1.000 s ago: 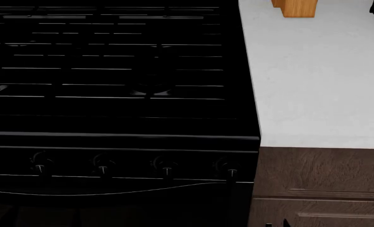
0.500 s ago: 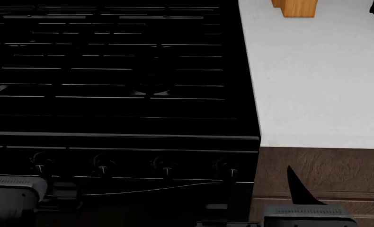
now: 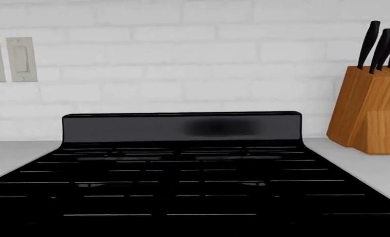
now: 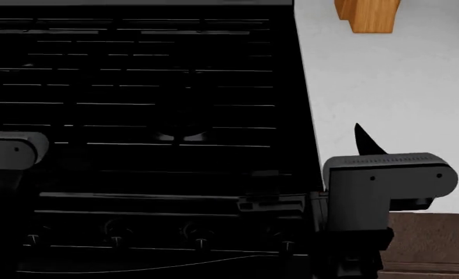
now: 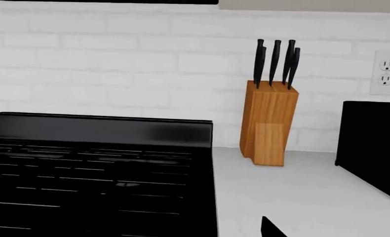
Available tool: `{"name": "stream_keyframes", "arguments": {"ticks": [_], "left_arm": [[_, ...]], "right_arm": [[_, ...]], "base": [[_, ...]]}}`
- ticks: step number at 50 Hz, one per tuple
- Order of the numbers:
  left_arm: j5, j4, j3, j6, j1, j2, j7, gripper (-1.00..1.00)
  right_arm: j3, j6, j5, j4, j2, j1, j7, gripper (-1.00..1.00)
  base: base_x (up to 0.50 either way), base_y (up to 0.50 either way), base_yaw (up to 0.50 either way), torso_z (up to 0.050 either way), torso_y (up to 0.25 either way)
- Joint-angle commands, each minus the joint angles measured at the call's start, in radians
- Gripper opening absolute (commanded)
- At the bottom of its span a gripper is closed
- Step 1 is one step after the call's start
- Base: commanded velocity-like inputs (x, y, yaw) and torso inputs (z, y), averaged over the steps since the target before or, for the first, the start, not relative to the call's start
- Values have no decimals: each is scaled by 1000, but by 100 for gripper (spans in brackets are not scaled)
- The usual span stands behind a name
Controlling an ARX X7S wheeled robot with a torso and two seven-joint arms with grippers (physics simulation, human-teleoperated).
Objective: Press the start button on the microwave
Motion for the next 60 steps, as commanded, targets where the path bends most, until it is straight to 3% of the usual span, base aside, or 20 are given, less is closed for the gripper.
{"name": "stream_keyframes", "arguments": {"ticks": [1, 41, 60], "left_arm": [[-16, 17, 0, -30, -30, -2, -14, 100], [-56, 44, 20, -24, -14, -26, -28, 100], [-69, 26, 27, 13, -1, -37, -26, 100]], "right_arm": [[4, 45, 29, -12, -1, 46, 0, 100], [-12, 26, 66, -5, 6, 41, 3, 100], [-22, 7, 68, -39, 14, 24, 17, 100]], "base": [[500, 0, 0, 0, 0], [498, 0, 0, 0, 0], [0, 0, 0, 0, 1]]}}
